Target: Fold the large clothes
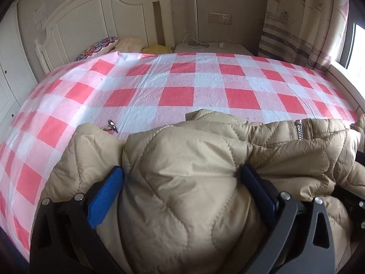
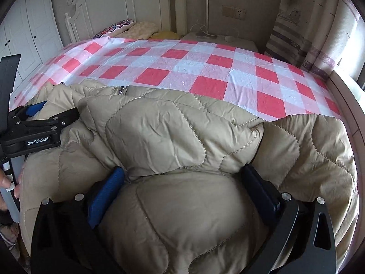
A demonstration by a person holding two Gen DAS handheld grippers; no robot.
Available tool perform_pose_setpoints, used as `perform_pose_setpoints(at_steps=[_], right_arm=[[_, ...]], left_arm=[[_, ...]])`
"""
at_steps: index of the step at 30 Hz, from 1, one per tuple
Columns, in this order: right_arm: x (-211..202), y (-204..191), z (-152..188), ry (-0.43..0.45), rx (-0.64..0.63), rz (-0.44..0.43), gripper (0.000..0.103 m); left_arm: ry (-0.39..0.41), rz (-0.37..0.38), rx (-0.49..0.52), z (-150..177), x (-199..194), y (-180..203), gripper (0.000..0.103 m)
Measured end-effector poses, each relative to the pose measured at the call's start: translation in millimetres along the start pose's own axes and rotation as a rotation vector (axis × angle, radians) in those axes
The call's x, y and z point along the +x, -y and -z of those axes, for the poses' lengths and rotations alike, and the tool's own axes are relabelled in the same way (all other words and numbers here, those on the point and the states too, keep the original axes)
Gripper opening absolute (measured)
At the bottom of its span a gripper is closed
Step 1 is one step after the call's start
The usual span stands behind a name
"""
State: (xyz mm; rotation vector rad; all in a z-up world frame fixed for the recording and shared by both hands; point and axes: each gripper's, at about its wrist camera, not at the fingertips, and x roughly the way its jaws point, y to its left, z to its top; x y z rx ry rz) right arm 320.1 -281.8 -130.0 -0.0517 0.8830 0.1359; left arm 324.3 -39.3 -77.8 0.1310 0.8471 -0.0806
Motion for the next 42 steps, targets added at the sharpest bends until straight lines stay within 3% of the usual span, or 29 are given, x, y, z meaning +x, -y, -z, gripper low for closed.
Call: perform_pose_setpoints(at_steps=[4, 6, 9, 10, 12, 14, 15, 17, 21, 23, 26, 28, 29, 30, 31, 33, 37, 40, 42], right_arm=[[-11.5, -3.1, -5.9, -0.013, 0.024, 0.034, 0.098], [-32.3, -10.7, -14.4, 0.057, 0.013, 0.056, 0.096], [-69.2, -35.4, -35.4, 0.234, -0.063, 0.083, 0.087], [-69.7, -40.9, -41.1, 0.247, -0.083, 0.105, 0.085], [-45.6, -49.1, -53.4, 0.204, -0.127, 0.172, 0.081], [7.6, -44.6, -52.4, 0.053, -0.156, 0.228, 0.079], [32.1, -36.1, -47.7, -0.009, -0.125, 0.188, 0.079], [31.1, -21.6, -53.8, 0.003, -0.044, 0.133, 0.077], [5.7, -14.7, -58.7, 0.018, -0.029, 0.103, 0.077], [-27.3, 2.0, -56.5, 0.098, 0.014, 0.084, 0.086], [-51.1, 40.4, -40.2, 0.150, 0.054, 0.217, 0.093], [-33.0, 74.9, -21.2, 0.075, 0.103, 0.302, 0.094], [-10.3, 100.9, -4.9, -0.014, 0.184, 0.235, 0.095], [9.6, 127.7, 11.9, -0.088, 0.333, 0.052, 0.099], [3.5, 137.6, 15.7, -0.031, 0.383, -0.006, 0.094], [-9.1, 146.5, 13.7, -0.009, 0.436, 0.015, 0.094], [-52.0, 115.6, 1.6, 0.117, 0.336, 0.155, 0.094], [-91.9, 61.9, -7.5, 0.240, 0.202, 0.102, 0.095], [-98.2, 15.6, -10.7, 0.259, 0.064, 0.046, 0.098]], left_arm=[[-0.004, 0.007, -0.011, -6.0, -7.6, 0.4, 0.101], [-0.002, 0.010, -0.018, -7.2, -7.8, -0.4, 0.101], [-0.002, 0.029, -0.041, -7.6, -8.2, -4.9, 0.101], [-0.001, 0.032, -0.046, -7.6, -8.5, -5.9, 0.101], [0.003, 0.033, -0.051, -7.2, -9.2, -6.7, 0.101], [0.004, 0.042, -0.063, -7.3, -9.3, -9.6, 0.101], [0.007, 0.054, -0.074, -7.4, -9.8, -11.3, 0.101], [-0.007, 0.056, -0.095, -7.2, -6.4, -15.6, 0.101], [-0.012, 0.065, -0.103, -7.8, -4.9, -17.4, 0.101], [-0.010, 0.069, -0.107, -7.3, -5.0, -18.3, 0.101], [-0.010, 0.069, -0.109, -7.0, -4.8, -18.0, 0.101], [-0.010, 0.068, -0.108, -6.6, -4.7, -18.6, 0.101], [-0.009, 0.074, -0.109, -6.6, -4.9, -18.7, 0.101], [-0.003, 0.087, -0.112, -6.5, -5.7, -19.6, 0.101], [-0.006, 0.078, -0.110, -5.8, -5.0, -19.4, 0.101], [-0.009, 0.071, -0.107, -6.2, -4.7, -18.3, 0.101], [-0.014, 0.070, -0.107, -6.3, -3.8, -18.3, 0.101], [-0.019, 0.072, -0.111, -6.8, -2.4, -18.9, 0.101], [-0.016, 0.072, -0.111, -6.4, -2.9, -19.1, 0.101]])
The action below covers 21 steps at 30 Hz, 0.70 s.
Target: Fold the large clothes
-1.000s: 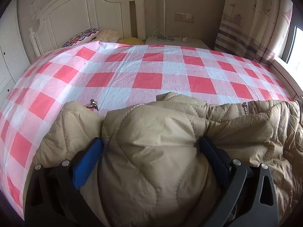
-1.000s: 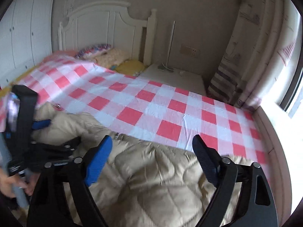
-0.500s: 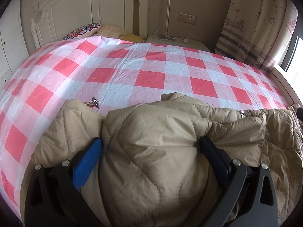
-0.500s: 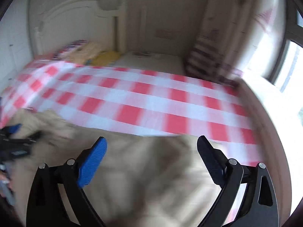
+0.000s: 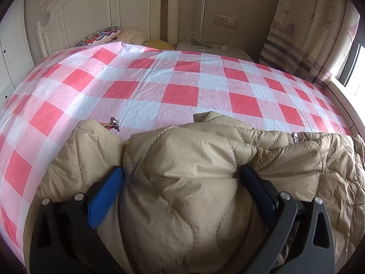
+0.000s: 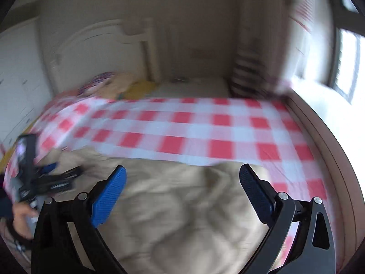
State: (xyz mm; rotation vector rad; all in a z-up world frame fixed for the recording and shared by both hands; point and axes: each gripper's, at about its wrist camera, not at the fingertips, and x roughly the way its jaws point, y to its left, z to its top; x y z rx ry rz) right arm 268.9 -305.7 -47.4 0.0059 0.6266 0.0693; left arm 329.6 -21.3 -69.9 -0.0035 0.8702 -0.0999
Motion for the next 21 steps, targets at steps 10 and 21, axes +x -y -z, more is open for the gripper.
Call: perform_pose_setpoints(at_steps=[10, 21], right_arm=[[84.6, -55.7, 38.9, -0.239, -0.148, 0.006, 0.099], [76.4, -48.8, 41.7, -0.229, -0.121, -0.014, 0.099]], left_arm=[[-0.022, 0.024, -0.034, -3.3, -0.4, -4.9, 0.101], [0.028, -0.114, -0.131, -12.9, -7.8, -72.4, 0.101]])
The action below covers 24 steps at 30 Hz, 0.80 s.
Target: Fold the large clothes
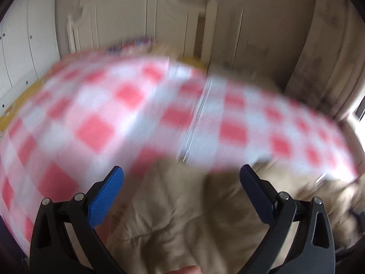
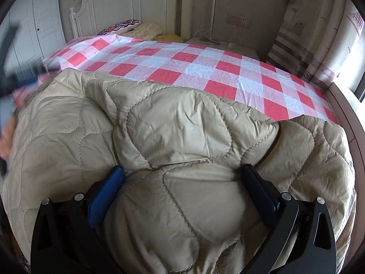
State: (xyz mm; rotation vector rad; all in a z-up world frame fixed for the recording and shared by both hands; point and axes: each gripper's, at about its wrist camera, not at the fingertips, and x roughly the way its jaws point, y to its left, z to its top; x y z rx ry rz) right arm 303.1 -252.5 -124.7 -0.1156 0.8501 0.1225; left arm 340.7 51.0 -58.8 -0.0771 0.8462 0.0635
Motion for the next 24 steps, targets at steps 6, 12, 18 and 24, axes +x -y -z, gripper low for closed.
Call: perform_pose_setpoints(at_steps=[6, 12, 18, 24], right_arm=[[-2.1, 0.7, 0.6, 0.005, 0.005, -0.002, 0.099], [-1.5, 2.4, 0.6, 0.002, 0.013, -0.011, 0.099], [-3.8, 2.2, 1.6, 0.012, 0.016, -0.012, 0.099], [-17.0, 8.1, 3.4, 0.043, 0.038, -0.037, 0.098]], left_arm=[[-0.042, -0.064, -0.113, 2.5, 13.3, -18.8, 0.101], [0.161, -0.159, -0.052, -1.7, -51.1, 0.9, 0.101], [0.199, -0.133, 0.288, 30.6, -42.4, 85.7, 0.101], [0.033, -0.086, 0.250, 29.0, -6.6, 79.6, 0.101]])
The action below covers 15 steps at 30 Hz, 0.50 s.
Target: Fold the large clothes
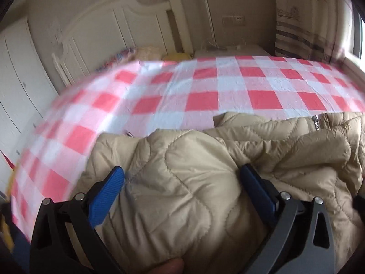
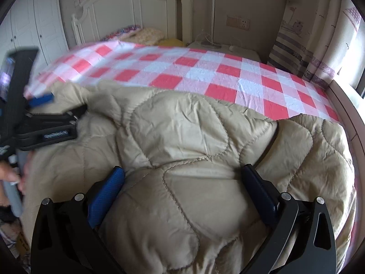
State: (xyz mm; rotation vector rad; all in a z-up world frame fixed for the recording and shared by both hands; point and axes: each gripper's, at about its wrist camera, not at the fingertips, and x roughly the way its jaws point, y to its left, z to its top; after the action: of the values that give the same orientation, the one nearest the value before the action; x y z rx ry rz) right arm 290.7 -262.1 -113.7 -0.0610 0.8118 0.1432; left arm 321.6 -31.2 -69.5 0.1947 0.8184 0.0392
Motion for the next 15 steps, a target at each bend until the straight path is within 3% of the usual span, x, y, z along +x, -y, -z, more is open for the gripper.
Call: perform_pose_setpoints(at_steps=[4, 7, 9, 10, 11, 12, 15], right_arm=[[-41.0, 22.1, -0.7, 0.118, 0.109, 0.005, 0.098], [-58.9, 37.5, -4.1, 0.169, 0.118, 0.137, 0.098], [-52.1, 49.2, -1.7, 0.137, 0.129, 0.228, 0.098], [-36.0, 56.7, 3.0, 0.070, 0.141, 0.269, 0.098], [-16.3, 63.3, 9.4, 0.000, 0.150, 0.266, 0.099], [-2.6, 70.3, 14.4, -0.040, 0.176, 0.205, 0.099], [-7.3, 77.1, 10.3, -0.055, 0.207, 0.178, 0.098]], left_arm=[[0.003, 0.022, -0.033, 1.1, -1.3, -8.7, 0.101], [0.006, 0.018, -0.030, 1.7, -4.2, -6.5, 0.101], [0.005, 0.020, -0.032, 2.1, -7.2, -4.3, 0.101], [0.006, 0.021, -0.032, 4.2, -5.0, -5.4, 0.101], [0.009, 0.024, -0.033, 4.8, -5.3, -5.3, 0.101], [0.012, 0.026, -0.034, 4.1, -2.8, -6.4, 0.101], [0.010, 0.023, -0.034, 3.6, -1.6, -7.3, 0.101]])
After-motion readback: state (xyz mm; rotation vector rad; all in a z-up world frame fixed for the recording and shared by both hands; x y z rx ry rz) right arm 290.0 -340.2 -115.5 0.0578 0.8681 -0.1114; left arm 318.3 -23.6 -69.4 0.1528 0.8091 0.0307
